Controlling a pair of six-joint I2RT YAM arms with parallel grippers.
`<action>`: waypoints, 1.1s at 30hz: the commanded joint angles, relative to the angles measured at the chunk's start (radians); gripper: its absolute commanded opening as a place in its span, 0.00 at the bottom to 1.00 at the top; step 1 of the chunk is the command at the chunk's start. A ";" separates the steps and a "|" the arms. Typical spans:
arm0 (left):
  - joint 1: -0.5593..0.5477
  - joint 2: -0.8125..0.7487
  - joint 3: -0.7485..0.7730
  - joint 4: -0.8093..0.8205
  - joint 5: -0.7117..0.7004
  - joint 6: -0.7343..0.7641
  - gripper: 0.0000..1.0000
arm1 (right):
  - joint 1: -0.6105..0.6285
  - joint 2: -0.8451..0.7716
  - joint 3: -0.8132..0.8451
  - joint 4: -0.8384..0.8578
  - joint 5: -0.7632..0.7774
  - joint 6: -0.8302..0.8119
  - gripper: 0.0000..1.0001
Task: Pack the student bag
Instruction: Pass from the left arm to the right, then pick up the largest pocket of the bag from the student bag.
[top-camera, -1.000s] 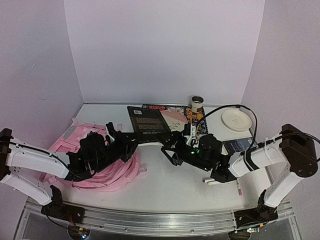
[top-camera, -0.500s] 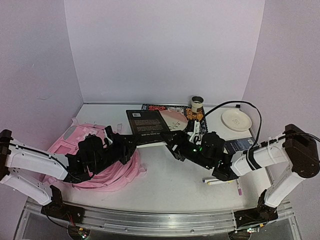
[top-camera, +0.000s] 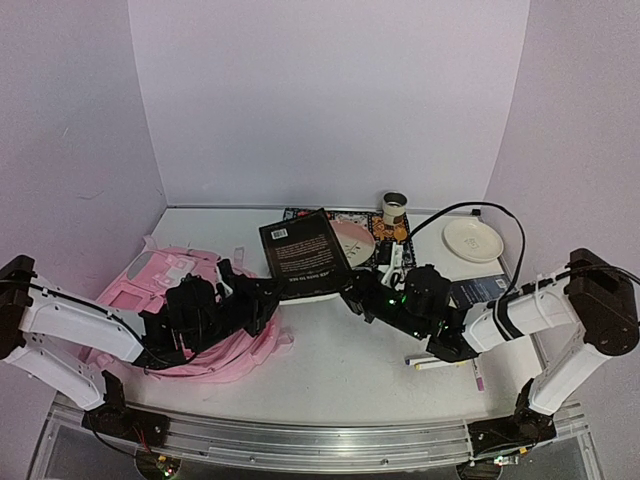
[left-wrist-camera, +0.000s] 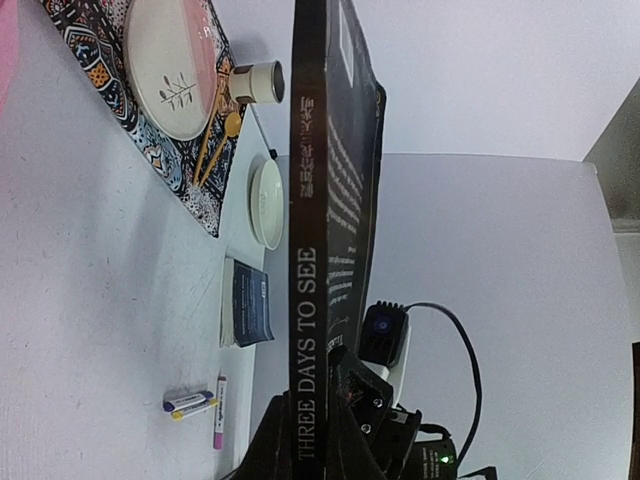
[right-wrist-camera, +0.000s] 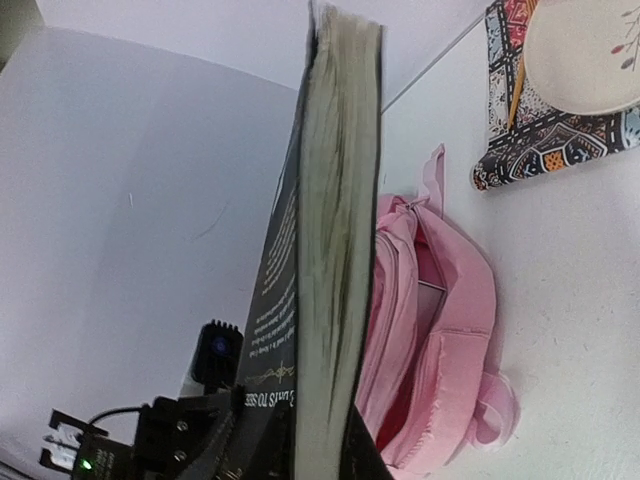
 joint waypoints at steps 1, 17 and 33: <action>-0.018 -0.031 -0.029 0.080 -0.005 0.056 0.09 | -0.024 -0.046 -0.014 0.444 -0.016 -0.033 0.01; -0.017 -0.170 0.092 -0.555 -0.228 0.556 0.70 | -0.119 -0.132 -0.159 0.453 -0.081 -0.013 0.00; -0.029 0.006 0.454 -1.335 -0.256 0.688 0.80 | -0.133 -0.131 -0.231 0.448 -0.182 0.045 0.00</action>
